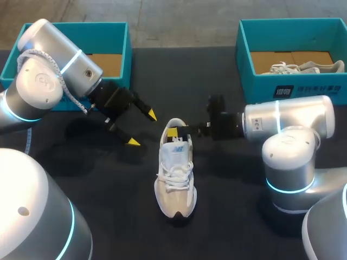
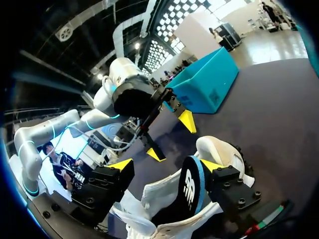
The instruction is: Take the shoe out of the shoebox, open the shoe tongue, remove and reinsert the insole, then place the shoe into the shoebox
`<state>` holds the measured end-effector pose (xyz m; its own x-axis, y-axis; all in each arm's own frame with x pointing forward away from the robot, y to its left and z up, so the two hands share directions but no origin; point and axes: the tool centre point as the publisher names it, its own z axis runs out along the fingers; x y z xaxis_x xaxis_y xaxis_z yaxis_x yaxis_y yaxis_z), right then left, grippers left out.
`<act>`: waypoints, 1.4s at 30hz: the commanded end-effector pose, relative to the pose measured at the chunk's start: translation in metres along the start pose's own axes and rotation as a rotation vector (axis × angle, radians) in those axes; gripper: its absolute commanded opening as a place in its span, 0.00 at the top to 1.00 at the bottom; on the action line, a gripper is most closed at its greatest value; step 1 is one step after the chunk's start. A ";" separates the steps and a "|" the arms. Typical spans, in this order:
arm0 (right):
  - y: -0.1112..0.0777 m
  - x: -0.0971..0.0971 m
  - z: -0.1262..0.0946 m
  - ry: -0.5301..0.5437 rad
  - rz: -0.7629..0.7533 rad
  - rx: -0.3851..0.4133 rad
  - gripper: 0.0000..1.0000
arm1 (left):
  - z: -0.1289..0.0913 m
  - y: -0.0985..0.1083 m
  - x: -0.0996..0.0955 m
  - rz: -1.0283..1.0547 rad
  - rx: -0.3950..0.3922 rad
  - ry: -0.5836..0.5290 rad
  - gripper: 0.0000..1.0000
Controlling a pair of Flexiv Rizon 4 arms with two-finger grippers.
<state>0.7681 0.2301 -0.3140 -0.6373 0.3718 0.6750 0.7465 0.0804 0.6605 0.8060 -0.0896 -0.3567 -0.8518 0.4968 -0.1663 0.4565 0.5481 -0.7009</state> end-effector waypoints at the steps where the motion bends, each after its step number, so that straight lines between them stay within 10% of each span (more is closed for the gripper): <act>1: 0.000 0.003 -0.003 -0.026 0.007 0.010 0.11 | 0.000 0.000 0.000 0.000 -0.003 0.001 0.00; 16: 0.006 -0.007 -0.041 -0.129 0.012 0.012 0.00 | 0.000 0.000 0.000 0.000 -0.003 0.001 0.00; 42: 0.022 0.013 -0.065 -0.484 0.087 0.238 0.00 | 0.000 0.000 0.000 0.000 -0.003 0.001 0.00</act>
<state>0.7639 0.1726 -0.2783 -0.5104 0.6156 0.6005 0.8271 0.1601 0.5388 0.8061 -0.0896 -0.3567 -0.8518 0.4968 -0.1662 0.4565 0.5481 -0.7009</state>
